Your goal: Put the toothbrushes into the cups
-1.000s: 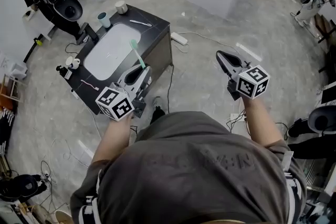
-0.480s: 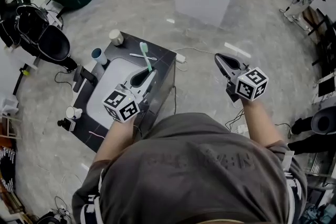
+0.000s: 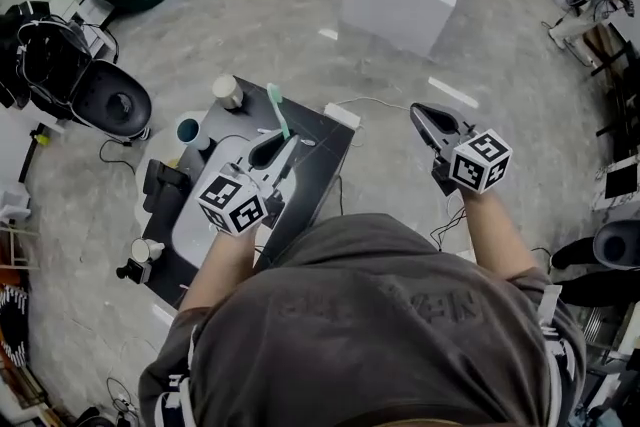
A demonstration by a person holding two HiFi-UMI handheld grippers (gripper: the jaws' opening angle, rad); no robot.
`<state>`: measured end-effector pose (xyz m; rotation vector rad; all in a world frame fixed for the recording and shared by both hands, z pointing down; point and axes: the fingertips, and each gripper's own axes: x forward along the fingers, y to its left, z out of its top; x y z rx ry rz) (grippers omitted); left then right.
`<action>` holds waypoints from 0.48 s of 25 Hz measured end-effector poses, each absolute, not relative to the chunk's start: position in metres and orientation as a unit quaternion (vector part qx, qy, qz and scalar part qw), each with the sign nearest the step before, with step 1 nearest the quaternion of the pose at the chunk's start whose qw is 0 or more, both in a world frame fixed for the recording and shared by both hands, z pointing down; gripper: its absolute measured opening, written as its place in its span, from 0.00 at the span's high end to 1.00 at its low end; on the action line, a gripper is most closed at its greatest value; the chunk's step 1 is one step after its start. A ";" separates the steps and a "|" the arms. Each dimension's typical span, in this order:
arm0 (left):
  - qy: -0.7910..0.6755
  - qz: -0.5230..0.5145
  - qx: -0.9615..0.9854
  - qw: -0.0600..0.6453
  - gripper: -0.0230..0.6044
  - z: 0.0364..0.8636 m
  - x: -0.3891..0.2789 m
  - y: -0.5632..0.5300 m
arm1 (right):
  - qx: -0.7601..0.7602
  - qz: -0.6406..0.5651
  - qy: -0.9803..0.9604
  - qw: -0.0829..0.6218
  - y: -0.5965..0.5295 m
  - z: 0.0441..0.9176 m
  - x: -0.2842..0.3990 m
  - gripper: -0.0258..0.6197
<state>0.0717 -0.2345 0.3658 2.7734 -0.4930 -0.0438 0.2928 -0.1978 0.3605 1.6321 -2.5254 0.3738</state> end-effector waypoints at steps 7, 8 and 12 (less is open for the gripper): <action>-0.241 -0.005 0.955 0.172 0.89 0.383 0.103 -0.291 | 0.488 0.144 -0.859 0.053 -0.268 0.386 0.337 0.97; -0.256 -0.006 0.952 0.170 0.89 0.382 0.108 -0.299 | 0.476 0.146 -0.865 0.052 -0.279 0.388 0.344 0.97; -0.327 -0.024 0.929 0.172 0.89 0.371 0.134 -0.311 | 0.426 0.151 -0.890 0.052 -0.303 0.389 0.381 0.97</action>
